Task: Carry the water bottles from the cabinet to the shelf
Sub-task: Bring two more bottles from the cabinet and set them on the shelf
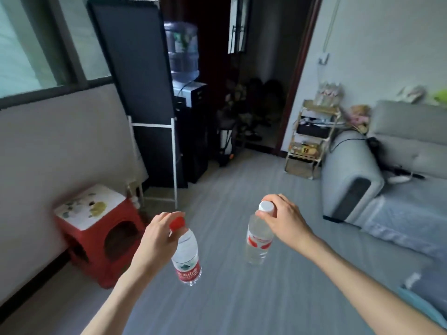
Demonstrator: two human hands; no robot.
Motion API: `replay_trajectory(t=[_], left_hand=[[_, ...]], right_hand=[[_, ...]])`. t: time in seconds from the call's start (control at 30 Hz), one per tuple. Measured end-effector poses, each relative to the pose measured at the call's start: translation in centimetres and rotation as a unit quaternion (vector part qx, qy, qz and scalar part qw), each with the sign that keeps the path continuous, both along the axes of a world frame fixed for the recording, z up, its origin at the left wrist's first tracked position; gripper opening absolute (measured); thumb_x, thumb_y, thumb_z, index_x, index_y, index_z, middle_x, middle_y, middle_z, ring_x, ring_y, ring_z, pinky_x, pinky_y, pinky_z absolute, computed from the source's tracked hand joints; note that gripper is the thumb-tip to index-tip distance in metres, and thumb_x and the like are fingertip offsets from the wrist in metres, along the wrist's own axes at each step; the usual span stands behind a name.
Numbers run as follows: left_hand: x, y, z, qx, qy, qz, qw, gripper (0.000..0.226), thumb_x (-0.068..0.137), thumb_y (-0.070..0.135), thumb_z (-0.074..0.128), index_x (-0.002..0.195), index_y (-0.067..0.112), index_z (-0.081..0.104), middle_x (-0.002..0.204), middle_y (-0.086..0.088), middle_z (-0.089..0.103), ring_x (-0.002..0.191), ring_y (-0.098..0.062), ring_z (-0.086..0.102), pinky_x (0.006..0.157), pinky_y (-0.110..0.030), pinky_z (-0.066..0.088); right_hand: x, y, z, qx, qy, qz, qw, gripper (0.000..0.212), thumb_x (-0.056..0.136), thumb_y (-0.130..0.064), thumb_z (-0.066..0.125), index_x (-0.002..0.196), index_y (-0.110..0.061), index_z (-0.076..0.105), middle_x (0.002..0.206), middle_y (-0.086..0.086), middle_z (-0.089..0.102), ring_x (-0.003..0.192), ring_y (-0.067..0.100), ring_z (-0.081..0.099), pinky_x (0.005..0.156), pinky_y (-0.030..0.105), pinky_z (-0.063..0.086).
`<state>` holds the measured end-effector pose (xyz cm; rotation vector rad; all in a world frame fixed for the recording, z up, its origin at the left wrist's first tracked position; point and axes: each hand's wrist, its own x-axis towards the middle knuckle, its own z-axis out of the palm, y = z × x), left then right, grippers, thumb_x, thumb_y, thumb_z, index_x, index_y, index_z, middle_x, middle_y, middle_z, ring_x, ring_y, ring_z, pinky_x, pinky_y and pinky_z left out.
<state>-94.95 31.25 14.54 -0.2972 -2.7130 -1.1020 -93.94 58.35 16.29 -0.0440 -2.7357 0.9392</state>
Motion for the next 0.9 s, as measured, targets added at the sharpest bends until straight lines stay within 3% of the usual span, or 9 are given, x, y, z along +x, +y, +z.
replay_trajectory(t=[0.1, 0.2, 0.43, 0.67, 0.9], left_hand=[[-7.1, 4.7, 0.5, 0.004, 0.000, -0.051, 0.999, 0.022, 0.079, 0.006, 0.066, 0.100, 0.009, 0.064, 0.093, -0.007, 0.061, 0.088, -0.029, 0.058, 0.081, -0.038, 0.047], [-13.7, 9.9, 0.6, 0.003, 0.004, -0.102, 0.995, 0.027, 0.080, 0.011, 0.065, 0.107, 0.011, 0.062, 0.092, 0.002, 0.053, 0.091, -0.023, 0.052, 0.079, -0.028, 0.037], [-25.9, 20.8, 0.0, 0.006, -0.028, -0.187, 0.982, 0.028, 0.083, 0.013, 0.064, 0.111, 0.011, 0.061, 0.104, -0.006, 0.059, 0.100, -0.025, 0.053, 0.085, -0.030, 0.040], [-38.9, 33.4, -0.5, 0.002, -0.040, -0.241, 0.970, 0.028, 0.084, 0.014, 0.062, 0.112, 0.012, 0.061, 0.105, -0.008, 0.060, 0.099, -0.025, 0.055, 0.088, -0.036, 0.045], [-52.1, 43.3, 2.2, 0.011, -0.020, -0.239, 0.971, 0.029, 0.082, 0.010, 0.063, 0.111, 0.009, 0.060, 0.106, -0.007, 0.059, 0.098, -0.023, 0.054, 0.082, -0.024, 0.038]], right_hand=[[-4.0, 4.1, 0.5, 0.004, -0.003, -0.056, 0.998, 0.023, 0.078, -0.021, 0.069, 0.097, -0.012, 0.059, 0.097, 0.004, 0.056, 0.096, 0.023, 0.055, 0.073, 0.016, 0.027], [-7.6, 8.3, 0.7, 0.004, -0.001, -0.107, 0.994, 0.023, 0.076, -0.019, 0.070, 0.096, -0.011, 0.060, 0.093, 0.001, 0.053, 0.094, 0.022, 0.055, 0.072, 0.015, 0.027], [-16.3, 17.7, -0.8, -0.019, -0.019, -0.208, 0.978, 0.036, 0.081, -0.024, 0.067, 0.111, -0.006, 0.059, 0.113, 0.011, 0.060, 0.106, 0.025, 0.055, 0.084, 0.021, 0.034], [-28.6, 28.8, -2.2, -0.027, -0.048, -0.218, 0.974, 0.027, 0.083, -0.029, 0.064, 0.099, -0.009, 0.060, 0.105, 0.008, 0.061, 0.088, 0.015, 0.051, 0.076, 0.021, 0.034], [-41.7, 38.0, 0.5, -0.013, -0.004, -0.226, 0.974, 0.026, 0.081, -0.019, 0.067, 0.101, -0.005, 0.059, 0.106, 0.010, 0.055, 0.098, 0.024, 0.054, 0.072, 0.016, 0.027]])
